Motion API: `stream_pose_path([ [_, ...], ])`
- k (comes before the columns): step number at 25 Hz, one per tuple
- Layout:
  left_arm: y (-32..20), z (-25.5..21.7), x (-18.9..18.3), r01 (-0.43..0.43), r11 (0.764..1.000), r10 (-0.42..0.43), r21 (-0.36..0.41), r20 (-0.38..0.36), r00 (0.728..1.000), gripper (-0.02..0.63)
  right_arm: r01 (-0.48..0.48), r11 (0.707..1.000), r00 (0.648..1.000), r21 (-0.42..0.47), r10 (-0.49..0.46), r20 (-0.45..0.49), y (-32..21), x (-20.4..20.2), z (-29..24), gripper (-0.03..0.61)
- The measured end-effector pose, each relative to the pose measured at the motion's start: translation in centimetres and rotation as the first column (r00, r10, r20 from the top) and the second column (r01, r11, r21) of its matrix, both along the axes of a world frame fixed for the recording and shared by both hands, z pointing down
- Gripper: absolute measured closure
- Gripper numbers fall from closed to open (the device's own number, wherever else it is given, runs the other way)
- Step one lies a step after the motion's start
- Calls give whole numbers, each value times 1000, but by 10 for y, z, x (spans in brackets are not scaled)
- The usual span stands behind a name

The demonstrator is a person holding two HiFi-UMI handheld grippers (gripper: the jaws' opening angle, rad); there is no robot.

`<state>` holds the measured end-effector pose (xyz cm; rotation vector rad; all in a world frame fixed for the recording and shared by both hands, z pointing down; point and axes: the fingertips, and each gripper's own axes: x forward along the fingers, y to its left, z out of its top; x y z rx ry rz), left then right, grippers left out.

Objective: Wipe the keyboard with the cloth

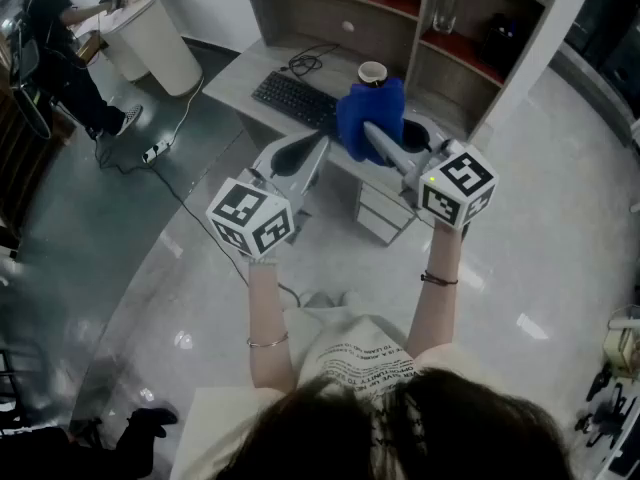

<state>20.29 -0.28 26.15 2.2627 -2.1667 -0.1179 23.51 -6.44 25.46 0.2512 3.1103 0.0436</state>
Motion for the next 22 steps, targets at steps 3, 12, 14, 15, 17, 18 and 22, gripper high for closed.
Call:
stream_pose_path([
  [3, 1, 2, 0, 1, 1000, -1, -13, -7, 1000, 612, -1, 1000, 1000, 0, 1, -4, 1, 0, -1, 520],
  [12, -5, 9, 3, 6, 1000, -7, -23, -24, 1000, 612, -27, 999, 999, -18, 27, -19, -8, 6, 5, 520],
  [14, -4, 11, 5, 15, 999, -16, -30, -30, 999, 612, -40, 999, 999, -24, 39, -25, -12, 10, 7, 520],
  [15, -4, 14, 7, 20, 999, -21, -38, -35, 999, 612, -46, 999, 999, -28, 45, -27, -13, 12, 9, 520],
  [17, -1, 20, 9, 29, 998, -31, -54, -39, 999, 612, -60, 997, 998, -41, 59, -29, -18, 17, 12, 520],
  [18, -1, 22, 9, 33, 998, -36, -59, -41, 999, 612, -67, 996, 997, -50, 66, -30, -21, 18, 14, 520],
  [22, 0, 28, 8, 49, 997, -52, -66, -54, 997, 612, -87, 993, 995, -80, 84, -46, -28, 21, 24, 520],
])
